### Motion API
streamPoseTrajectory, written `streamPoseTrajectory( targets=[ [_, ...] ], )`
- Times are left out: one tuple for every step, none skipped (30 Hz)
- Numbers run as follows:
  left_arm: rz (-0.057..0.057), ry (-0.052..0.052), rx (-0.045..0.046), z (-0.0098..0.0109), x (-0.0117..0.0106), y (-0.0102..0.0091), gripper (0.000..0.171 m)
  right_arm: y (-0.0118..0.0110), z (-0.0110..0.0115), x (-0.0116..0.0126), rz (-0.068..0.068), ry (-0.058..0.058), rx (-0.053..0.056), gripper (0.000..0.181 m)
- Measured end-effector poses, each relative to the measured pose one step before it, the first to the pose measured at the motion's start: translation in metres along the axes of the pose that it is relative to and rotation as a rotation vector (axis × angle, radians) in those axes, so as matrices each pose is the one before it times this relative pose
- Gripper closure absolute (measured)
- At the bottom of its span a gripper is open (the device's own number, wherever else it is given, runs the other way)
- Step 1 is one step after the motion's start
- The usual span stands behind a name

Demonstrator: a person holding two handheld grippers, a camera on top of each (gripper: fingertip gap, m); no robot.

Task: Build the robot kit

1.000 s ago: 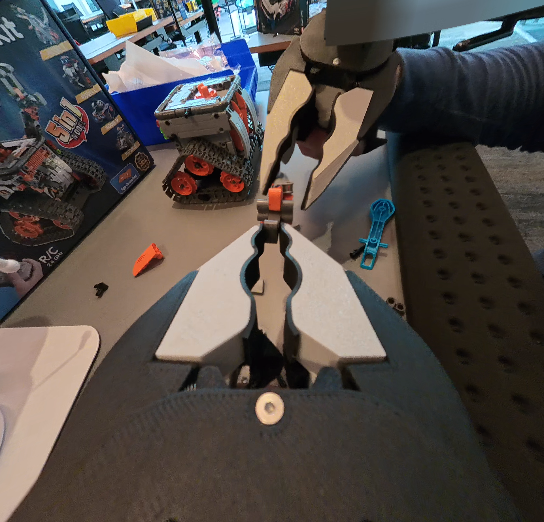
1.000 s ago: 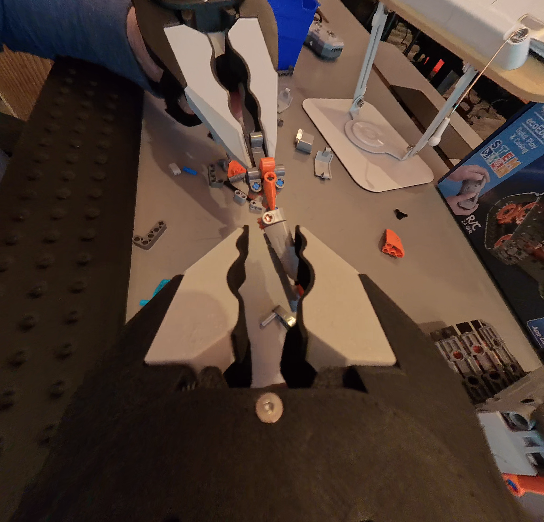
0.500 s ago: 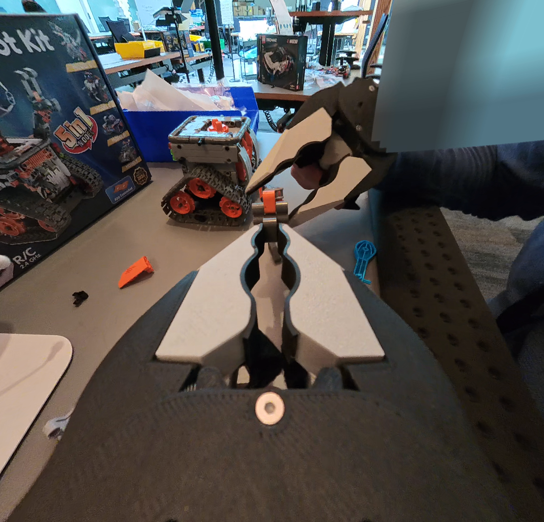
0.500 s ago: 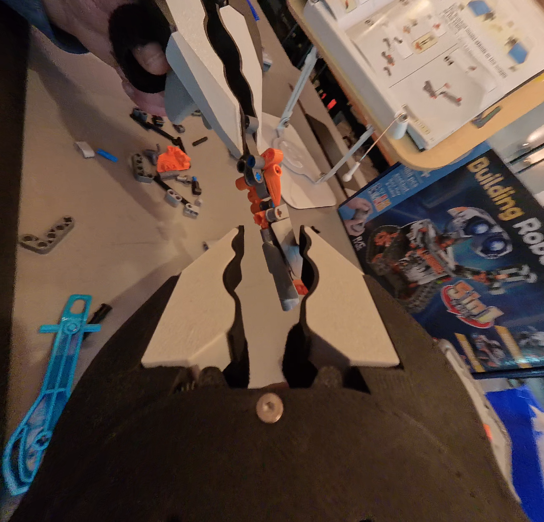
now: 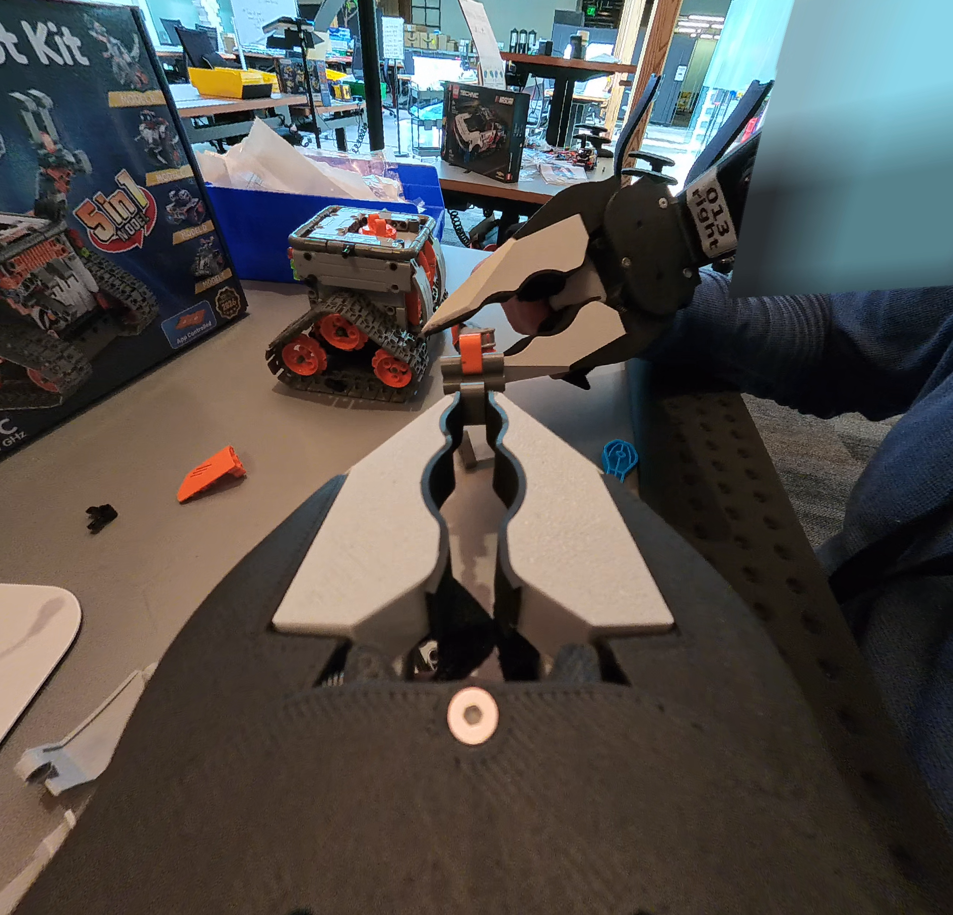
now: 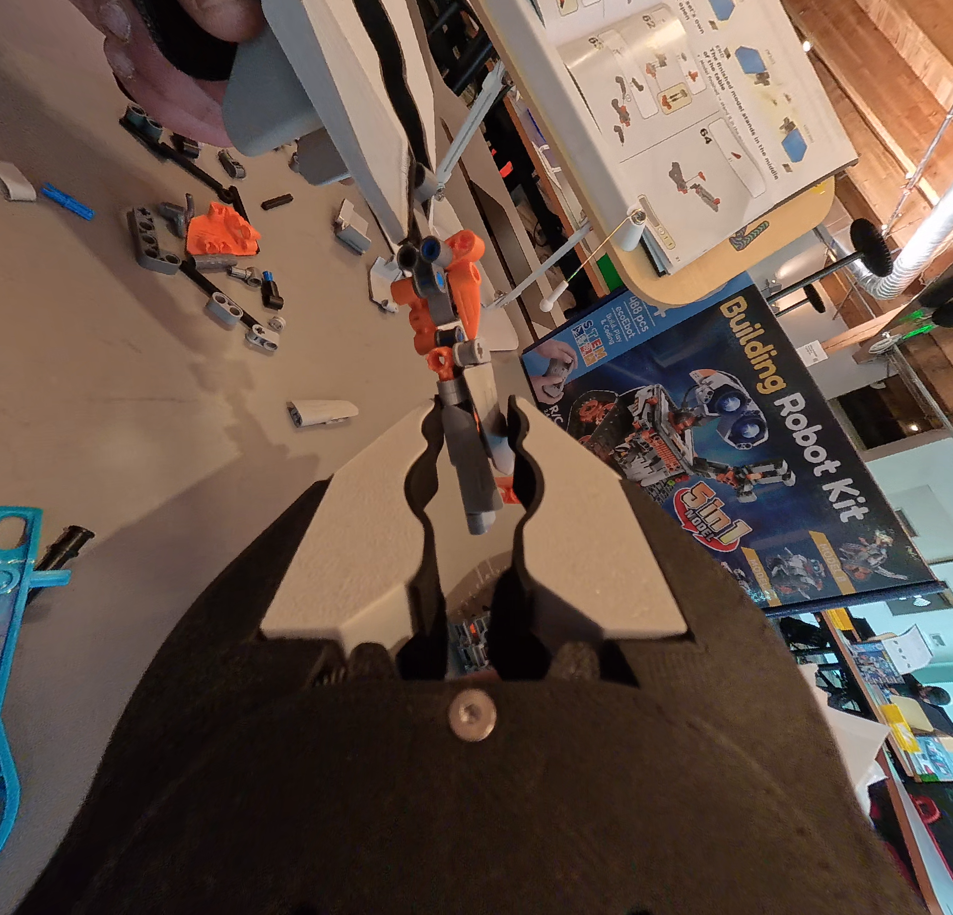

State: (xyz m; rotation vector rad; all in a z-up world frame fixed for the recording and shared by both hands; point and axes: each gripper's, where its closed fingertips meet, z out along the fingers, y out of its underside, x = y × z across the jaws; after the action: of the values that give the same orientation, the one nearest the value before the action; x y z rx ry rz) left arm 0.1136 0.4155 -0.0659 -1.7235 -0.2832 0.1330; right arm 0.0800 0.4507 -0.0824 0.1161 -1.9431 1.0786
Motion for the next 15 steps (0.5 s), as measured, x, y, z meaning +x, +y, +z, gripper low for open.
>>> streamPoseTrajectory(
  targets=[
    [-0.0025, 0.0013, 0.00178, 0.00019, -0.00017, -0.00009, 0.166, 0.00011, -0.00010, 0.00003, -0.0026, -0.0004, -0.0016, 0.159],
    [-0.0011, -0.0009, 0.00112, 0.00031, -0.00042, -0.00002, 0.165, 0.00016, -0.00026, 0.00031, -0.0005, 0.0008, -0.0003, 0.160],
    [0.0009, -0.0036, 0.00244, 0.00010, -0.00069, -0.00034, 0.165, -0.00010, -0.00020, 0.00060, 0.0031, 0.0018, 0.0018, 0.160],
    [0.0070, -0.0049, 0.00397, -0.00018, -0.00068, -0.00055, 0.164, 0.00034, -0.00015, 0.00040, 0.0069, -0.0015, -0.0012, 0.160],
    [0.0084, -0.0040, 0.00064, -0.00016, -0.00055, -0.00033, 0.161, 0.00062, -0.00030, 0.00124, 0.0041, 0.0035, -0.0009, 0.160],
    [0.0029, -0.0003, -0.00413, 0.00000, -0.00002, 0.00013, 0.155, 0.00110, -0.00043, 0.00146, 0.0036, 0.0037, -0.0020, 0.160],
    [0.0040, -0.0018, -0.00283, -0.00009, -0.00037, 0.00008, 0.152, 0.00097, -0.00054, 0.00074, 0.0080, -0.0028, -0.0010, 0.160],
    [0.0102, -0.0095, -0.00424, -0.00037, -0.00130, 0.00022, 0.150, 0.00094, -0.00039, 0.00010, 0.0116, -0.0065, 0.0010, 0.160],
    [0.0130, -0.0137, -0.00983, -0.00028, -0.00195, 0.00110, 0.148, 0.00081, -0.00039, 0.00040, 0.0102, -0.0036, -0.0001, 0.160],
    [0.0123, -0.0123, -0.01164, -0.00017, -0.00185, 0.00129, 0.147, 0.00084, -0.00040, 0.00006, 0.0058, -0.0049, -0.0021, 0.160],
    [0.0126, -0.0114, -0.01094, -0.00053, -0.00163, 0.00095, 0.145, 0.00057, -0.00053, -0.00023, 0.0045, -0.0063, -0.0011, 0.160],
    [0.0150, -0.0132, -0.00632, -0.00112, -0.00189, -0.00013, 0.144, 0.00063, -0.00042, 0.00008, 0.0084, -0.0054, -0.0004, 0.160],
    [0.0154, -0.0080, -0.00746, -0.00145, -0.00107, -0.00034, 0.144, 0.00134, -0.00014, -0.00102, 0.0106, -0.0128, -0.0045, 0.160],
    [0.0079, 0.0041, -0.01533, -0.00106, 0.00037, 0.00098, 0.144, 0.00138, -0.00022, -0.00042, 0.0067, -0.0074, -0.0033, 0.160],
    [0.0023, 0.0026, -0.01696, -0.00079, -0.00005, 0.00155, 0.142, 0.00059, -0.00051, -0.00014, 0.0024, -0.0050, 0.0003, 0.160]
  ],
)
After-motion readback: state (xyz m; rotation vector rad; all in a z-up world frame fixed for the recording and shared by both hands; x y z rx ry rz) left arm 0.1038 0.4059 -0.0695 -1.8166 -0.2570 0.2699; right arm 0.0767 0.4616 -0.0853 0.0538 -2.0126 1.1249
